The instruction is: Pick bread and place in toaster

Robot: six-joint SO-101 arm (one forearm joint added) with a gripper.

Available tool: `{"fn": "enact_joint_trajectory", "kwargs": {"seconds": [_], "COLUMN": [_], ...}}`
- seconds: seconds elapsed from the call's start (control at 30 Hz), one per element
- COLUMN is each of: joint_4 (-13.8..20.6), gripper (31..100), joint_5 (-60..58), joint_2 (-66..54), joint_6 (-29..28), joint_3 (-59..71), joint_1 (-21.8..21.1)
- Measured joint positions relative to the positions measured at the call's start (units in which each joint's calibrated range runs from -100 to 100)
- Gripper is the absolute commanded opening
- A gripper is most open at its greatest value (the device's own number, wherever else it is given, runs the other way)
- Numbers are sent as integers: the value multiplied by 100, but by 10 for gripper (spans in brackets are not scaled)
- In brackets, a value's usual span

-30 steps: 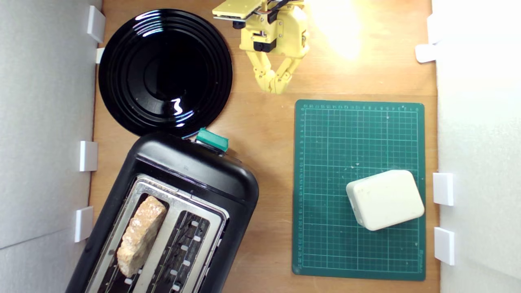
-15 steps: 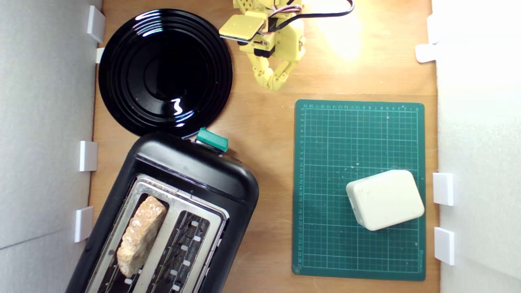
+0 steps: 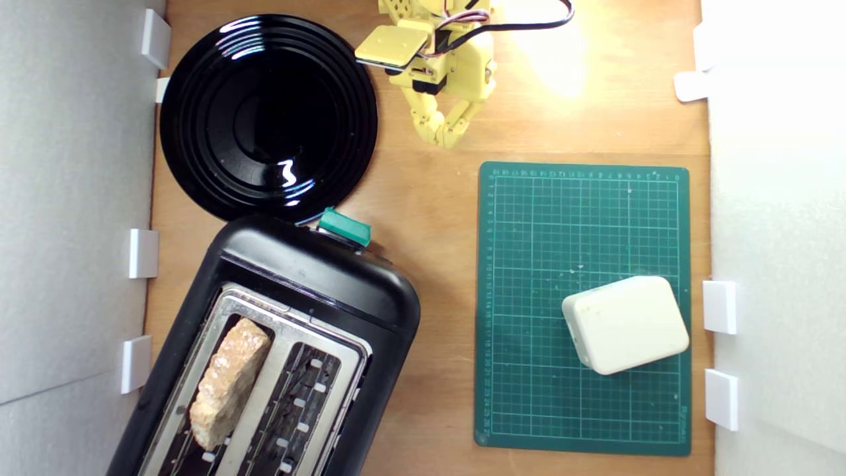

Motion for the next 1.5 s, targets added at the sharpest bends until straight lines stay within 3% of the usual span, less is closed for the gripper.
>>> {"fn": "enact_joint_trajectory", "kwargs": {"seconds": [1.5], "joint_4": [0], "gripper": [333], "joint_5": [-8], "joint_2": [8], "joint_6": [-155], "joint_3": [0], "joint_1": [0]}}
